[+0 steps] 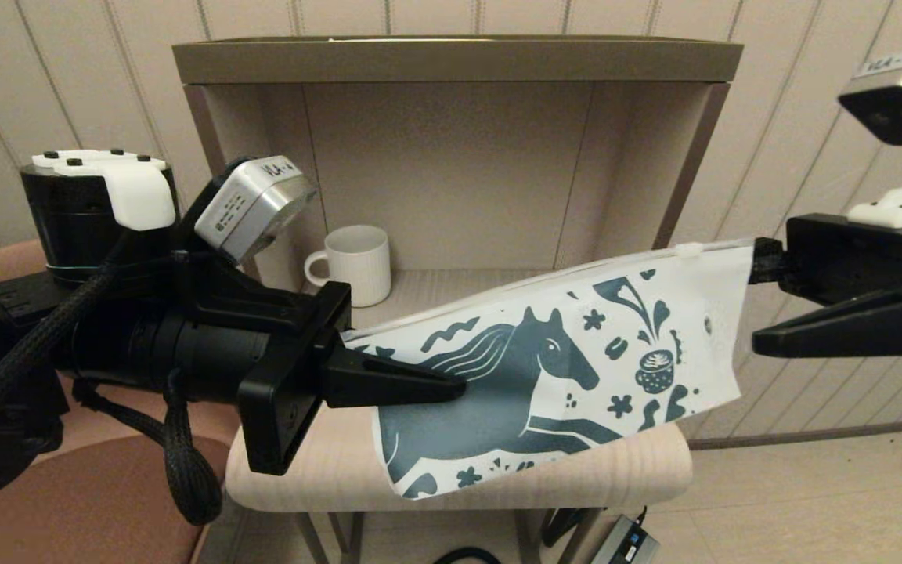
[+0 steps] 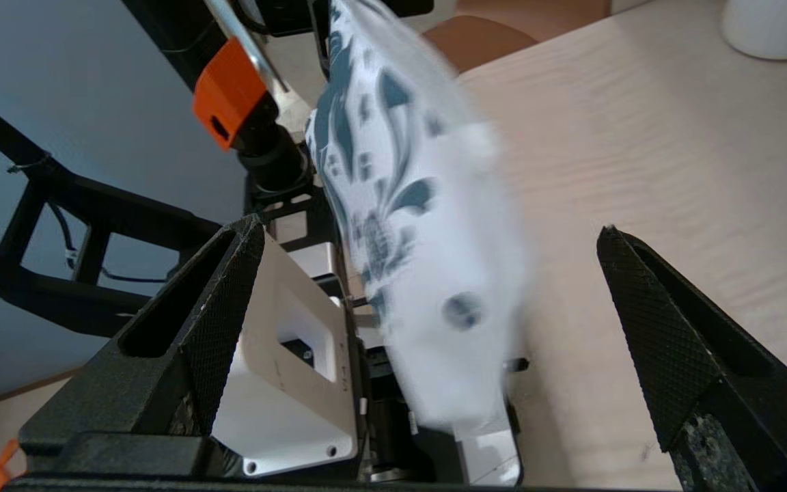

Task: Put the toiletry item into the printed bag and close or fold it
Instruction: Hand it to the other hand

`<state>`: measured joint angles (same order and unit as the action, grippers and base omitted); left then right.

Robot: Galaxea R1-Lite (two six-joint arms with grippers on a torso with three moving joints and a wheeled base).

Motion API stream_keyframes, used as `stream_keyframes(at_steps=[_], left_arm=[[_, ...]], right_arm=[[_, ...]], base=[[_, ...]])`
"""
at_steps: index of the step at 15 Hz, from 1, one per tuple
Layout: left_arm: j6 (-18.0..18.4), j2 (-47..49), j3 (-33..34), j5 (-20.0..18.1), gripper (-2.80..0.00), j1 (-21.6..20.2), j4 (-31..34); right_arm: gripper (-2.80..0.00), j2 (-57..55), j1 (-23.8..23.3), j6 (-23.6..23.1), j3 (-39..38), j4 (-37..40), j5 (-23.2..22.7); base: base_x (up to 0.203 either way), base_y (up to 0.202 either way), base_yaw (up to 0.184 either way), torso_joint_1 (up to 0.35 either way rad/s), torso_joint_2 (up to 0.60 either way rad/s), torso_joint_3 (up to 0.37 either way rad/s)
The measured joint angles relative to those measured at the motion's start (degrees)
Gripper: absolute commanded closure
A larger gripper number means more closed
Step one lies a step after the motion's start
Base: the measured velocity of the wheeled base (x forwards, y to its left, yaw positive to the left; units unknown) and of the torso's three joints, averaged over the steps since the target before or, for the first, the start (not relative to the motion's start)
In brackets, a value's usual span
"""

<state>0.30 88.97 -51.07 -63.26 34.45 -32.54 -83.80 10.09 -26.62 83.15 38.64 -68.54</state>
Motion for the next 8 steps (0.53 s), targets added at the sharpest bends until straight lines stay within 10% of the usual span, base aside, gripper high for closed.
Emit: stream_keyframes(at_steps=[8], left_arm=[[0.3, 0.4, 1.2, -1.3, 0.0, 0.1, -1.5]], right_arm=[[-2.8, -1.7, 0.8, -1.9, 6.5, 6.8, 7.5]], base=[[0.0, 0.0, 0.0, 0.0, 0.0, 0.0]])
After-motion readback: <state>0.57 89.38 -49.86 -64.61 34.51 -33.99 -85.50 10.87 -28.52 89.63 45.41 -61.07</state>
